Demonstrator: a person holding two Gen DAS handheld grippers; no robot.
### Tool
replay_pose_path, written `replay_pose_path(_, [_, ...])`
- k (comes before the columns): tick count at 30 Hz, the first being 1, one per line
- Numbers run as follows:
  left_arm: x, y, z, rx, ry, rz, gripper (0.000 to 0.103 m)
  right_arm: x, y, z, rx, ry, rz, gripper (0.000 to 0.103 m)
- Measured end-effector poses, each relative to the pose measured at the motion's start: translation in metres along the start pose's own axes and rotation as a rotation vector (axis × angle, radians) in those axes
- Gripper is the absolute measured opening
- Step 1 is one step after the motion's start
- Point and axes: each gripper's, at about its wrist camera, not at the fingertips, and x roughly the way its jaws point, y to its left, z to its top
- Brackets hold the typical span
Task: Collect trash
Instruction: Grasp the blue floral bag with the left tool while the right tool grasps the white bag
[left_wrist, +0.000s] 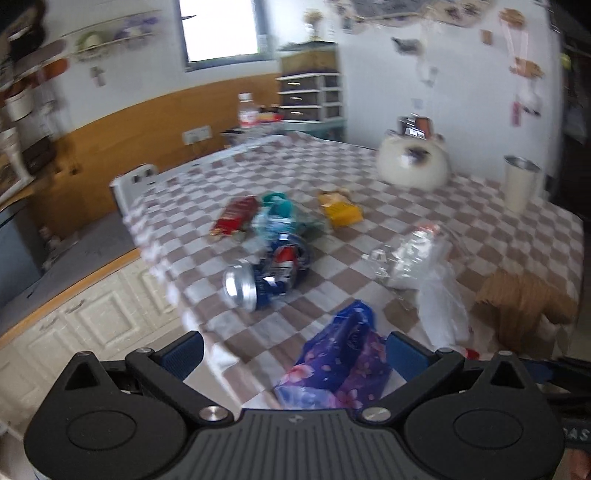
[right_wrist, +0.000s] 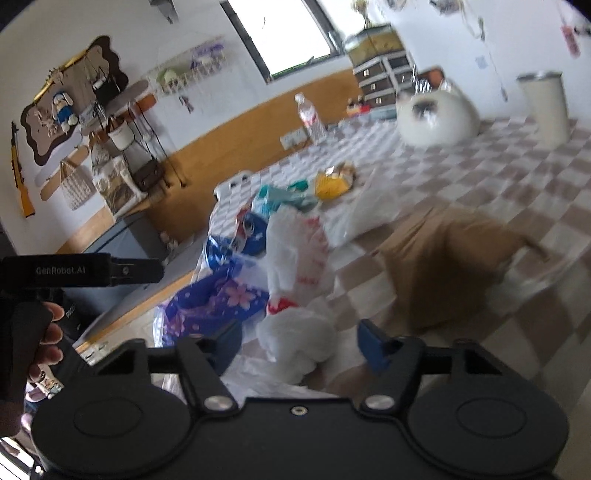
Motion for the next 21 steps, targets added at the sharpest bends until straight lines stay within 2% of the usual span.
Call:
replay_pose_path(2, [0.007, -0.001, 0.001, 0.026, 0.015, -0.045, 0.103, 0.008, 0.001, 0.0, 0.014, 0.03, 0.0, 0.063])
replay_pose_path(3, [0.012, -0.002, 0.002, 0.051, 0.032, -0.068, 0.103, 0.01, 0.002, 0.0, 0.012, 0.04, 0.002, 0.057])
replay_pose_path(6, [0.024, -0.009, 0.005, 0.11, 0.058, -0.078, 0.103, 0.014, 0.005, -0.003, -0.006, 0.049, 0.004, 0.05])
replay_pose_path(8, [0.031, -0.011, 0.006, 0.126, 0.082, -0.099, 0.099, 0.014, 0.006, -0.005, -0.016, 0.046, 0.002, 0.049])
replay_pose_path(12, [0.051, -0.014, 0.007, 0.128, 0.158, -0.139, 0.09, 0.011, 0.008, -0.006, -0.046, 0.051, -0.004, 0.048])
replay_pose_path(15, [0.063, -0.015, 0.003, 0.111, 0.212, -0.136, 0.077, 0.01, 0.009, -0.006, -0.051, 0.057, -0.005, 0.048])
replay_pose_path(21, [0.061, -0.012, -0.009, 0.071, 0.193, -0.125, 0.057, 0.006, 0.01, -0.007, -0.063, 0.068, -0.005, 0.047])
